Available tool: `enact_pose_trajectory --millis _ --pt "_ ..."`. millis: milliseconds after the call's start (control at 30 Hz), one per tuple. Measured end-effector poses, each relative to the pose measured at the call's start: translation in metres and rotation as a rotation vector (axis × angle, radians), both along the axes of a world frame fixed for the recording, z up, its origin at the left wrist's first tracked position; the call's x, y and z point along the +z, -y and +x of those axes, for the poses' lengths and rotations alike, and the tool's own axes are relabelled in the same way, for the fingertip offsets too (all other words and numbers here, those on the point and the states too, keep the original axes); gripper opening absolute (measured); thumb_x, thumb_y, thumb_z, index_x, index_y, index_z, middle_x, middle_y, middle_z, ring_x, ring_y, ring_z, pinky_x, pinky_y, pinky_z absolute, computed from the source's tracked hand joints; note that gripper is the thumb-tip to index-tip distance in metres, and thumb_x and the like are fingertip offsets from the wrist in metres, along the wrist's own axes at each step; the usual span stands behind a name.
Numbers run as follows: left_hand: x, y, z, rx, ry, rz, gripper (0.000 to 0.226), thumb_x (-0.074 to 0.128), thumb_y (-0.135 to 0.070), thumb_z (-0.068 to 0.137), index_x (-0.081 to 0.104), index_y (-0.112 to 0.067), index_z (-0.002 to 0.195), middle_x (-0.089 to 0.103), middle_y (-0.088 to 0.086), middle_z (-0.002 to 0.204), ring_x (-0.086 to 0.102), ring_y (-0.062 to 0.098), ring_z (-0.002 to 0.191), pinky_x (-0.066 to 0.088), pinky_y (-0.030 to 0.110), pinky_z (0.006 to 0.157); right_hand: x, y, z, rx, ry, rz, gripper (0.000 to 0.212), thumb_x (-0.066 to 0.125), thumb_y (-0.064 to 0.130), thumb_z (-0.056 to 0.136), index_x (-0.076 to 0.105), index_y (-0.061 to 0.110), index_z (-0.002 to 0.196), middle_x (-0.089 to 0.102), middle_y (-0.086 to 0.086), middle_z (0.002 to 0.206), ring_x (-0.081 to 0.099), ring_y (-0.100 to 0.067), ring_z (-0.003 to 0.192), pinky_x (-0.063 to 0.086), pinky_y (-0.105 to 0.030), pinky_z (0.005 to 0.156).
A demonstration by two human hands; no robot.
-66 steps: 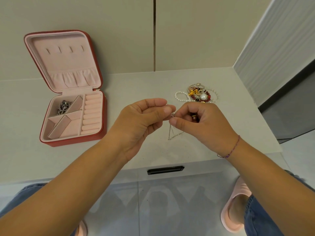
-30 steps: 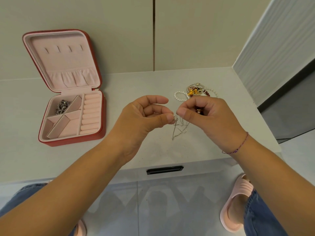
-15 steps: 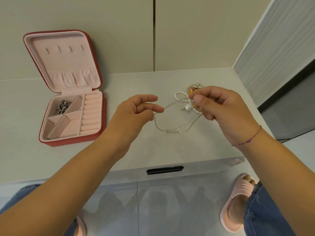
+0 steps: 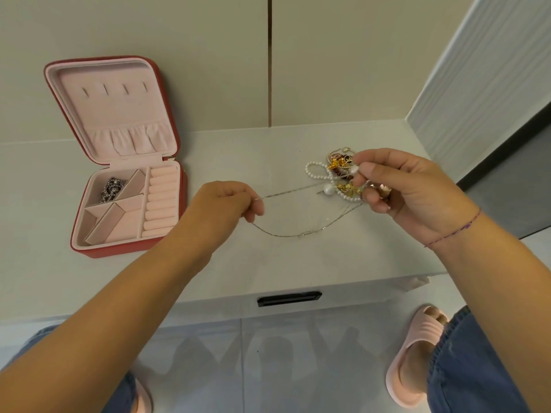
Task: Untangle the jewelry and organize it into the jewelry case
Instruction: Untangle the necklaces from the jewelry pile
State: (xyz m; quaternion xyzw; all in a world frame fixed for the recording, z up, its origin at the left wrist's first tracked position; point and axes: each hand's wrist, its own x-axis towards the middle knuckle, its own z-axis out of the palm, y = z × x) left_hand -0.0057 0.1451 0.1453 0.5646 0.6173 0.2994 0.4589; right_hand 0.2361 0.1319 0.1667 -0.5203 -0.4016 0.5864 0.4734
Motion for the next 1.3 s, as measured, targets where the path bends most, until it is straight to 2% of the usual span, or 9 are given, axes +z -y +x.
enact_pose_trajectory --millis 133,233,300,400,600,700,800,967,1300 --pt "0.003 -0.005 -0.007 0.139 0.235 -0.011 0.014 0.047 -0.011 0.076 0.056 -0.009 0.066 0.061 -0.009 0.053 0.058 0.005 0.061 0.047 0.014 0.070 -0.002 0.002 0.001 0.073 -0.030 -0.225 0.023 0.063 0.011 0.069 0.067 0.008 0.092 0.067 -0.003 0.068 0.061 -0.008 0.052 0.048 -0.016 0.045" --pt "0.003 -0.009 -0.014 0.275 0.490 -0.083 0.030 0.034 0.004 0.084 0.046 -0.009 0.060 0.052 -0.001 0.046 0.065 0.016 0.064 0.051 0.030 0.084 -0.005 0.003 0.003 0.084 -0.110 -0.369 0.025 0.064 0.008 0.065 0.068 0.006 0.089 0.070 -0.007 0.072 0.068 -0.010 0.061 0.053 -0.017 0.048" --pt "0.005 -0.007 -0.015 0.328 0.542 -0.120 0.033 0.032 0.004 0.085 0.046 -0.010 0.059 0.046 0.001 0.044 0.058 0.018 0.051 0.056 0.032 0.075 -0.006 0.002 0.004 0.073 -0.176 -0.412 0.025 0.063 0.006 0.066 0.068 0.004 0.090 0.071 -0.009 0.076 0.070 -0.013 0.068 0.054 -0.018 0.051" --pt "0.008 -0.007 -0.013 0.343 0.402 -0.147 0.030 0.038 -0.005 0.086 0.050 -0.010 0.059 0.043 0.001 0.041 0.039 0.016 0.039 0.049 0.025 0.049 -0.007 0.002 0.007 0.055 -0.251 -0.424 0.031 0.061 0.001 0.066 0.066 0.000 0.096 0.071 -0.013 0.085 0.072 -0.018 0.078 0.057 -0.020 0.058" --pt "0.001 -0.001 -0.005 -0.058 -0.179 -0.192 0.032 0.052 -0.014 0.087 0.069 -0.014 0.060 0.056 -0.002 0.055 0.050 0.017 0.057 0.041 0.027 0.063 -0.009 0.004 0.002 0.154 -0.262 -0.354 0.058 0.066 -0.009 0.048 0.063 -0.006 0.107 0.069 -0.022 0.103 0.070 -0.024 0.094 0.056 -0.022 0.068" --pt "-0.003 0.009 -0.003 -0.209 -0.316 -0.119 0.023 0.055 -0.022 0.088 0.073 -0.023 0.074 0.065 -0.006 0.078 0.057 0.010 0.072 0.040 0.022 0.063 -0.010 0.005 -0.002 0.173 -0.260 -0.311 0.042 0.064 -0.009 0.056 0.068 -0.005 0.098 0.069 -0.023 0.103 0.069 -0.025 0.095 0.056 -0.022 0.069" --pt "-0.005 0.010 0.001 -0.288 -0.364 -0.065 0.020 0.054 -0.022 0.091 0.073 -0.025 0.089 0.063 -0.016 0.082 0.056 -0.006 0.069 0.036 0.008 0.057 -0.009 0.006 -0.007 0.159 -0.240 -0.285 0.034 0.055 -0.008 0.067 0.065 -0.006 0.099 0.070 -0.021 0.097 0.070 -0.024 0.091 0.057 -0.022 0.069" --pt "-0.013 0.014 0.007 -0.342 -0.240 0.176 0.036 0.068 -0.037 0.083 0.059 -0.036 0.118 0.060 -0.022 0.109 0.053 -0.007 0.103 0.040 0.010 0.087 -0.011 0.009 -0.018 0.153 -0.246 -0.274 0.028 0.056 -0.004 0.069 0.064 -0.004 0.096 0.072 -0.019 0.088 0.072 -0.021 0.084 0.057 -0.022 0.067" --pt "-0.012 0.023 0.029 -0.320 -0.119 0.475 0.027 0.079 -0.031 0.073 0.068 -0.031 0.098 0.061 -0.012 0.094 0.057 0.004 0.088 0.044 0.012 0.075 -0.015 0.013 -0.033 0.240 -0.394 -0.355 0.033 0.039 -0.011 0.090 0.052 -0.009 0.121 0.064 -0.025 0.114 0.066 -0.032 0.102 0.057 -0.035 0.082"
